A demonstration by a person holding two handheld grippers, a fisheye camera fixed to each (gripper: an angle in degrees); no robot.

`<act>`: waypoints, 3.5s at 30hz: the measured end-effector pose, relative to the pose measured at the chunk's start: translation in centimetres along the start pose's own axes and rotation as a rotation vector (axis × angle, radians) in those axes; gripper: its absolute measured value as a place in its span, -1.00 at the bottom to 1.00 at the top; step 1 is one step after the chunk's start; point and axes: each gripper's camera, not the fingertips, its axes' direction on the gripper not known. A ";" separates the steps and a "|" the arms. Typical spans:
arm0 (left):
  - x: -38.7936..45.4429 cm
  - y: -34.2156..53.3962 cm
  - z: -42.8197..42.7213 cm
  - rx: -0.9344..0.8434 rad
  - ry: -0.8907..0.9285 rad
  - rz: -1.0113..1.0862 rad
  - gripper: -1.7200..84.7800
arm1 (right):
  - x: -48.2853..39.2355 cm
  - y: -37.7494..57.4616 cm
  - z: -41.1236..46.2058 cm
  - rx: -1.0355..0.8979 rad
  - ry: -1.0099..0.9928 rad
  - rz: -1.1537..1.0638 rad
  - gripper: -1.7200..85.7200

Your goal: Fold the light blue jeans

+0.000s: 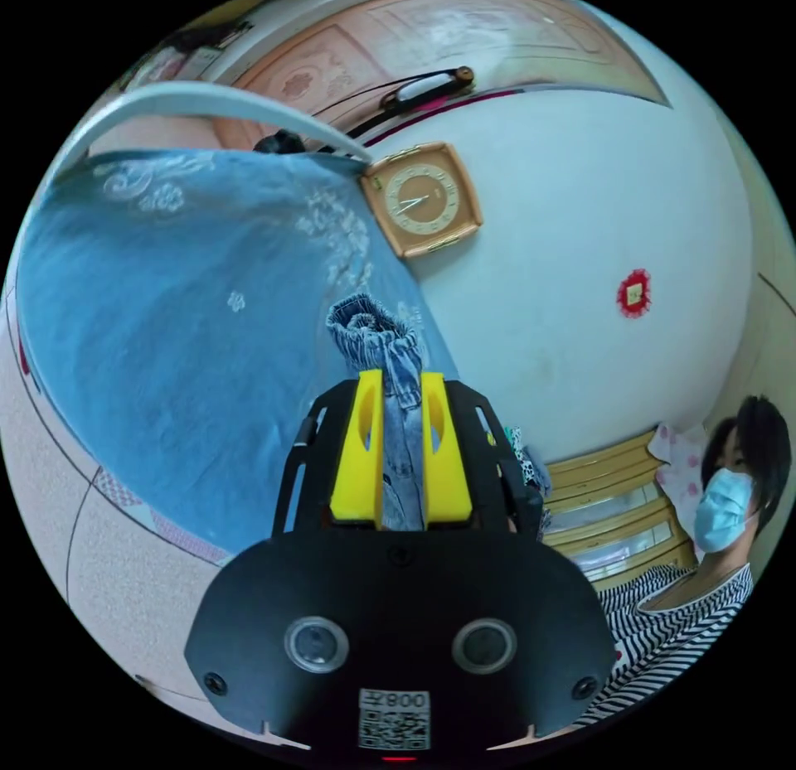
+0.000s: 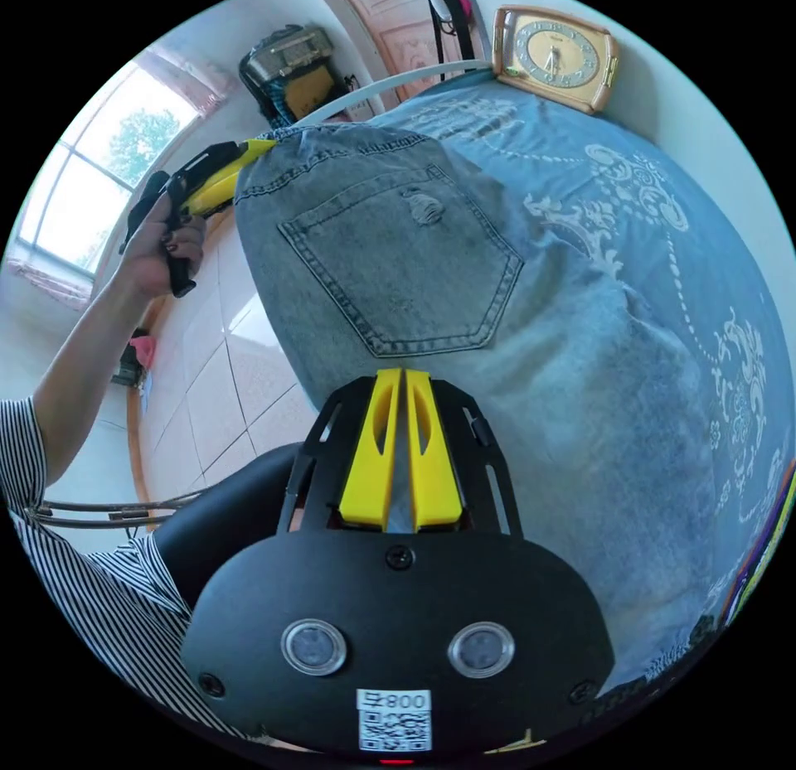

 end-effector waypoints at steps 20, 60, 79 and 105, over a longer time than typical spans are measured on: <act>-2.5 -3.3 -1.4 -0.005 -0.236 0.072 -0.80 | 7.8 -9.1 -5.4 0.210 0.003 0.141 -0.87; 4.8 1.6 48.1 -0.624 -0.121 0.788 -0.91 | 9.9 -5.8 -1.3 0.305 -0.040 0.097 -0.95; -4.1 8.6 51.7 -0.526 -0.036 0.762 -0.91 | 13.3 -2.7 -3.7 0.347 -0.131 -0.032 -0.94; -15.4 27.2 66.6 -0.538 -0.354 0.731 -0.96 | 18.8 5.9 -3.0 0.396 0.028 0.228 -0.96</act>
